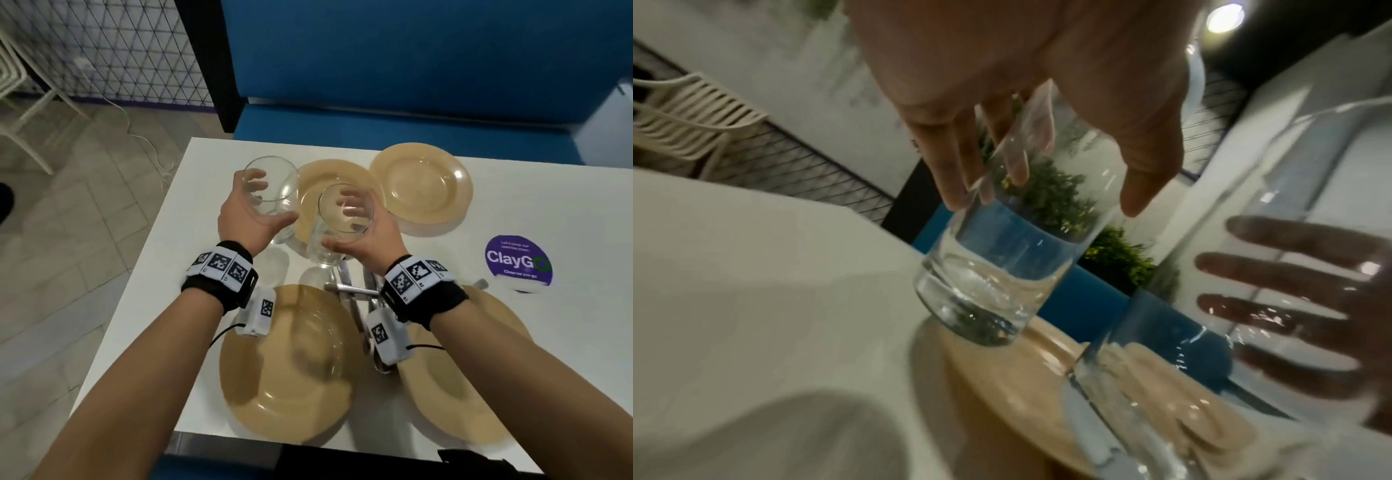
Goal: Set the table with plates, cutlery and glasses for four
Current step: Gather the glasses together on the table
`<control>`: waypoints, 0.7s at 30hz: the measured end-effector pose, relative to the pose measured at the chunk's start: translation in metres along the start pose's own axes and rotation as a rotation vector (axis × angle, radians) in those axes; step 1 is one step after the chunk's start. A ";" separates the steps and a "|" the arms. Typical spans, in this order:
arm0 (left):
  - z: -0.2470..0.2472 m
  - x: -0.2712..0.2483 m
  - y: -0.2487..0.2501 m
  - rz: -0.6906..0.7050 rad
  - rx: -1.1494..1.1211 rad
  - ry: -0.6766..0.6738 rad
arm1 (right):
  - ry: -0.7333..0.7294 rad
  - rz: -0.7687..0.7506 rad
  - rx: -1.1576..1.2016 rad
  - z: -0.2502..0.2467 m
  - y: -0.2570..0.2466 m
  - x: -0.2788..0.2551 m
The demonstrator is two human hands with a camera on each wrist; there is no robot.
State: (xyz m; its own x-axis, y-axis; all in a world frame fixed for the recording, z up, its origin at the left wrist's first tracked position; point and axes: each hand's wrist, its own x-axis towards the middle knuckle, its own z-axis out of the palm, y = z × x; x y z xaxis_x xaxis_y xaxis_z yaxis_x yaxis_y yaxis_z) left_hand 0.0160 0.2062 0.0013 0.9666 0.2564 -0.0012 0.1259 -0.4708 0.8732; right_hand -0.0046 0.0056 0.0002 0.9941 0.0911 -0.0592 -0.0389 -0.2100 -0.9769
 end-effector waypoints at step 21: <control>0.347 -0.110 0.190 0.072 -0.156 -0.301 | 0.617 0.181 -0.124 -0.385 0.089 -0.067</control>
State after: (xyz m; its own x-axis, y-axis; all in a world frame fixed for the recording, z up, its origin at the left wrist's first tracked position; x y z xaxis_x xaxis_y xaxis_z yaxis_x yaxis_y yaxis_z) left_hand 0.0115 -0.2045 -0.0020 0.9972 -0.0443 -0.0603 0.0419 -0.3375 0.9404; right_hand -0.0359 -0.3938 -0.0041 0.8500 -0.5239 -0.0555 -0.2357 -0.2840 -0.9294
